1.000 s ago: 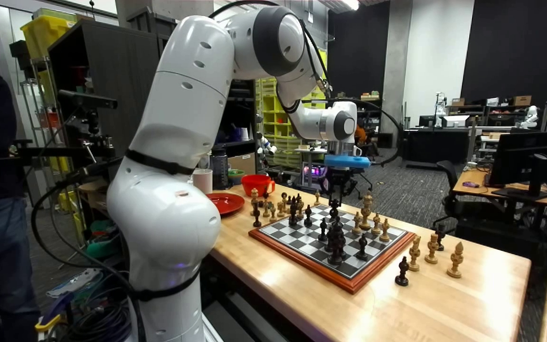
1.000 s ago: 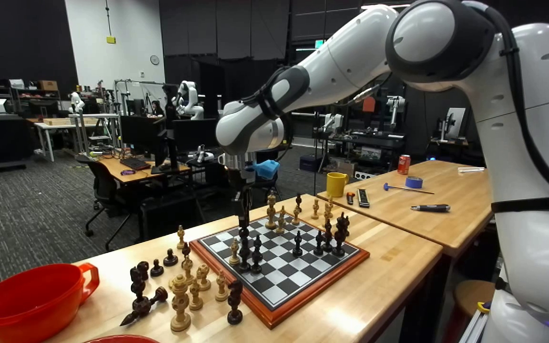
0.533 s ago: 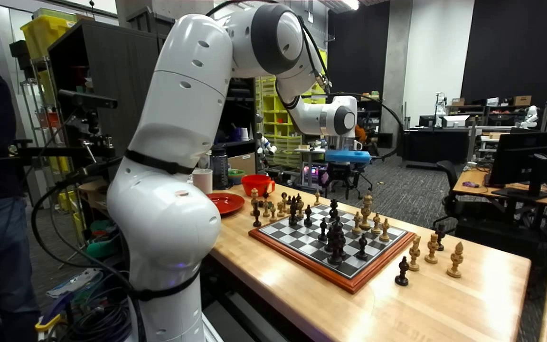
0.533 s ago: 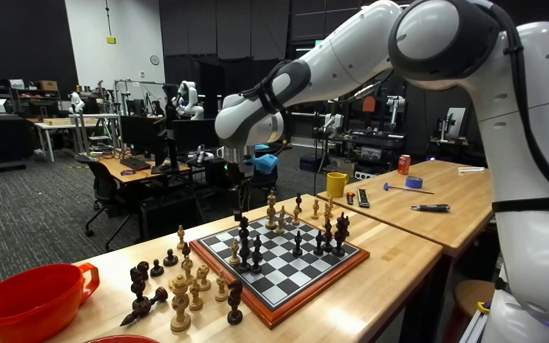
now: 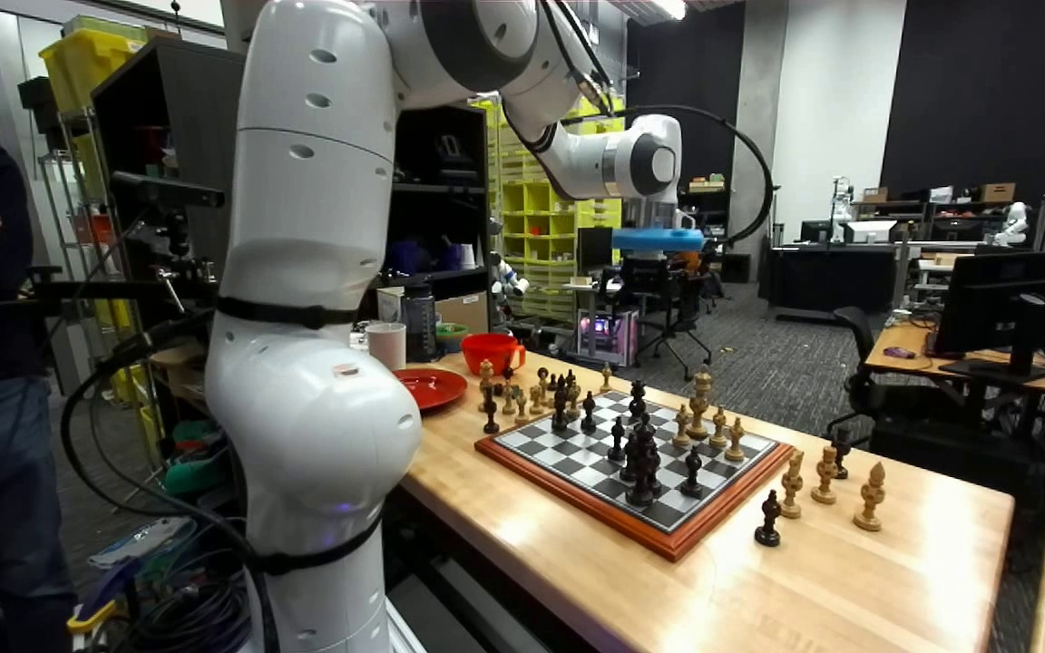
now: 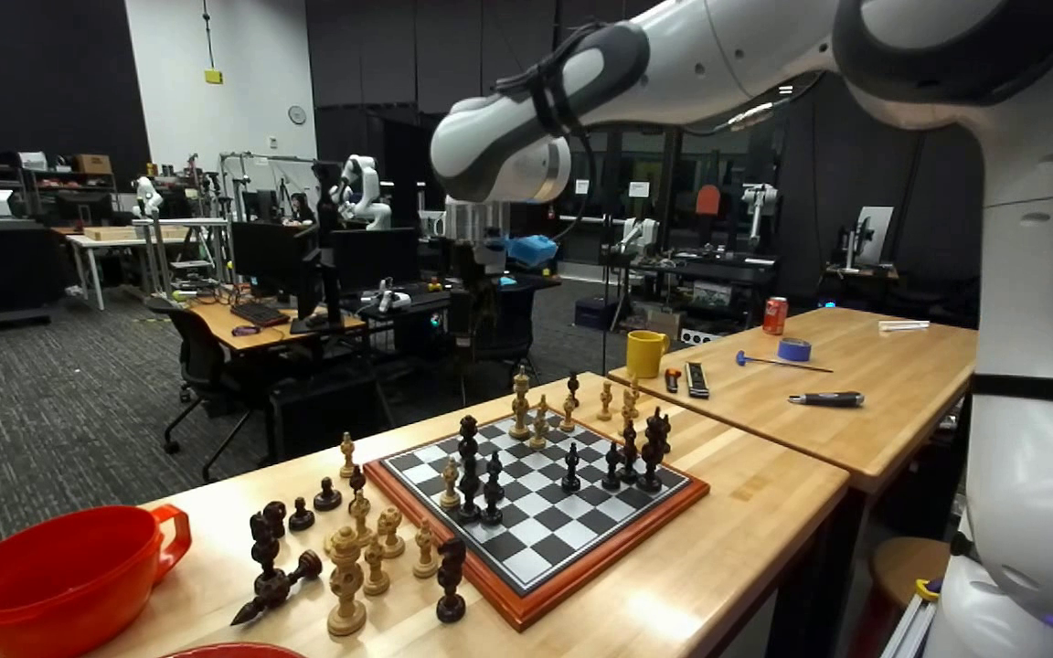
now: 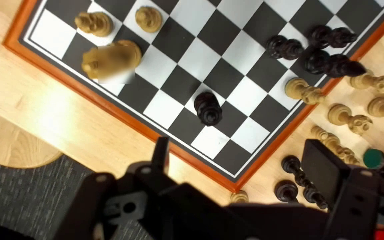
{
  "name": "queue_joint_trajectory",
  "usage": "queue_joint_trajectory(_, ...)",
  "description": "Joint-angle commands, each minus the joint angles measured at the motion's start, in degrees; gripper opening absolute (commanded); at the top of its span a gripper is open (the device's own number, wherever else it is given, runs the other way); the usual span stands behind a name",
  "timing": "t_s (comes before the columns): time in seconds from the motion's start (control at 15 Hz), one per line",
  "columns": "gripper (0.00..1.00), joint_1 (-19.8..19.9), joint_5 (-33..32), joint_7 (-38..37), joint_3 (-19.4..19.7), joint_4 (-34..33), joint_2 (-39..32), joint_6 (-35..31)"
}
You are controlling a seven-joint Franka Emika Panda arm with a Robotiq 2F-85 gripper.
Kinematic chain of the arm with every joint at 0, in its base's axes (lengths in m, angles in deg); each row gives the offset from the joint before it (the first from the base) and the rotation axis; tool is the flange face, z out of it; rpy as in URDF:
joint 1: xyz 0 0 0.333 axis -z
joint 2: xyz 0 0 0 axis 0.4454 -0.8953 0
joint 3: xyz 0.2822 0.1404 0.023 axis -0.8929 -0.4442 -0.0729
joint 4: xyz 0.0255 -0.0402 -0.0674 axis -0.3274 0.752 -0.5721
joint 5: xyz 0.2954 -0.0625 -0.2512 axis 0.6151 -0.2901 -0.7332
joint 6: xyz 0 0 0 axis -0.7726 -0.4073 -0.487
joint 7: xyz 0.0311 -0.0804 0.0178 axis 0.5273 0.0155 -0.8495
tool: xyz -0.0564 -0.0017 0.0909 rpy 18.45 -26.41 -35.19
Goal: Move one black chess piece backwards.
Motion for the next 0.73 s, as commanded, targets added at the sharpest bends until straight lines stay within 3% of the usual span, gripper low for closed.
queue_joint_trajectory(0.0,1.0,0.4,2.6,-5.7,1.5,9.8,13.2,3.1)
queue_joint_trajectory(0.47,1.0,0.9,2.7,-18.5,5.8,27.1,35.6,6.2)
queue_joint_trajectory(0.53,1.0,-0.1,1.7,-16.8,5.5,20.8,27.6,5.4)
queue_joint_trajectory(0.67,1.0,-0.1,1.7,-16.9,5.9,22.4,30.1,5.6)
